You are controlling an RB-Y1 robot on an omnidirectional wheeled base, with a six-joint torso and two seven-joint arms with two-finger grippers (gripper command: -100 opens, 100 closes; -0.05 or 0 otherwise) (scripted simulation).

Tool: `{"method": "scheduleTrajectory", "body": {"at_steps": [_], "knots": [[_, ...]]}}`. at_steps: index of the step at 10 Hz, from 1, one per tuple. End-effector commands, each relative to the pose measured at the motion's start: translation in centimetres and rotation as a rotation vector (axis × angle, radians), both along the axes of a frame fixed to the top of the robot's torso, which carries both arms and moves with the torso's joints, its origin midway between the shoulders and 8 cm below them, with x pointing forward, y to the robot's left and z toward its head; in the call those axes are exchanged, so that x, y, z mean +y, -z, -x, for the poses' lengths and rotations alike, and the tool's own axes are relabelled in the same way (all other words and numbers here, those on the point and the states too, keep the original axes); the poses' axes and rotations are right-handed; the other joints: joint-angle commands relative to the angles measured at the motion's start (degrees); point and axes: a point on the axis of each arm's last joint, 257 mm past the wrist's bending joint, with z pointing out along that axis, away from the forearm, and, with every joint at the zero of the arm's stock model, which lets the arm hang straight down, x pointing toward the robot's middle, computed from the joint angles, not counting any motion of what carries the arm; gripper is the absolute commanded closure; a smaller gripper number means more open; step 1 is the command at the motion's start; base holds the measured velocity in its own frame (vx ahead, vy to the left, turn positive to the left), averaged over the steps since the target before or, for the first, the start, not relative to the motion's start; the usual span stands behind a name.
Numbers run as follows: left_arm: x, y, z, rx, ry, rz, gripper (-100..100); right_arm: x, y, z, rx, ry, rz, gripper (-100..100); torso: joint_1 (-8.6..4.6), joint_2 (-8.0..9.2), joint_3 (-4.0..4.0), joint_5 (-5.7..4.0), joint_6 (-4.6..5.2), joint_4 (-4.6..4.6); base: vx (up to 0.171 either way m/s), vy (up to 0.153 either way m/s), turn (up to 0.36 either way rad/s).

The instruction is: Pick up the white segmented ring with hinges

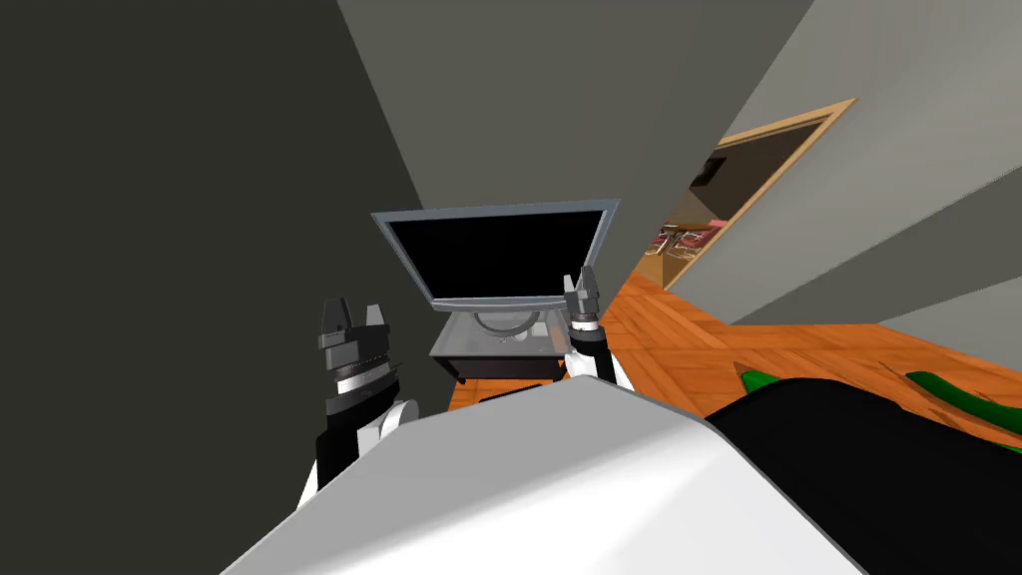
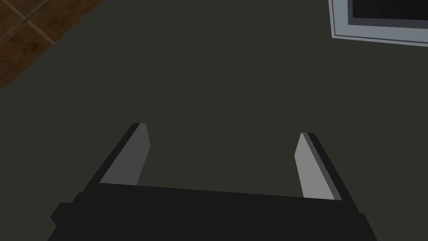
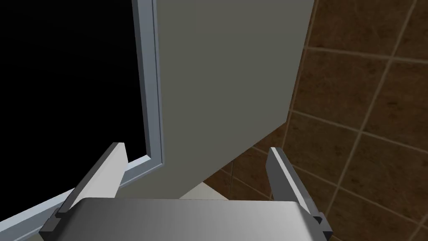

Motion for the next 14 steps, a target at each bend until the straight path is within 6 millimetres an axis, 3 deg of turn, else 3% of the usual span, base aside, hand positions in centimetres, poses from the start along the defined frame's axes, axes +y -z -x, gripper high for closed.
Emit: {"method": "scheduleTrajectory", "body": {"at_steps": [1, 4, 6, 9, 11, 13, 14], "knots": [[0.0, 0.0, 0.0, 0.0, 0.0, 0.0, 0, 0.3, 0.6, -0.3, 0.022, -0.009, 0.041, -100, 0.0, 0.0, 0.0, 0.0, 0.0, 0.0, -0.03, 0.01, 0.075], [0.0, 0.0, 0.0, 0.0, 0.0, 0.0, 0, 0.7, 3.3, -1.4, 0.106, -0.018, 0.147, -100, 0.03, 0.3, 0.17, 0.01, -0.01, 0.06, -0.085, 0.017, 0.189], [0.0, 0.0, 0.0, 0.0, 0.0, 0.0, 0, 0.5, 6.2, -2.4, 0.19, -0.012, 0.232, -100, 0.03, 0.4, 0.23, 0.01, -0.02, 0.09, -0.109, 0.024, 0.232], [0.0, 0.0, 0.0, 0.0, 0.0, 0.0, 0, -0.9, 12.3, -4.1, 0.354, 0.017, 0.378, -100, 0.08, 0.56, 0.32, 0.02, -0.03, 0.12, -0.14, 0.048, 0.306], [0.0, 0.0, 0.0, 0.0, 0.0, 0.0, 0, -2.5, 16.6, -4.9, 0.471, 0.052, 0.485, -100, 0.16, 0.5, 0.29, 0.04, -0.03, 0.12, -0.133, 0.066, 0.392], [0.0, 0.0, 0.0, 0.0, 0.0, 0.0, 0, -5.3, 22.3, -5.2, 0.616, 0.099, 0.594, -100, 0.15, 0.53, 0.31, 0.04, -0.02, 0.13, -0.123, 0.082, 0.412], [0.0, 0.0, 0.0, 0.0, 0.0, 0.0, 0, -5.5, 22.7, -5.2, 0.626, 0.101, 0.593, -100, 0.17, 0.5, 0.3, 0.05, -0.01, 0.12, -0.067, 0.055, 0.112]]}}
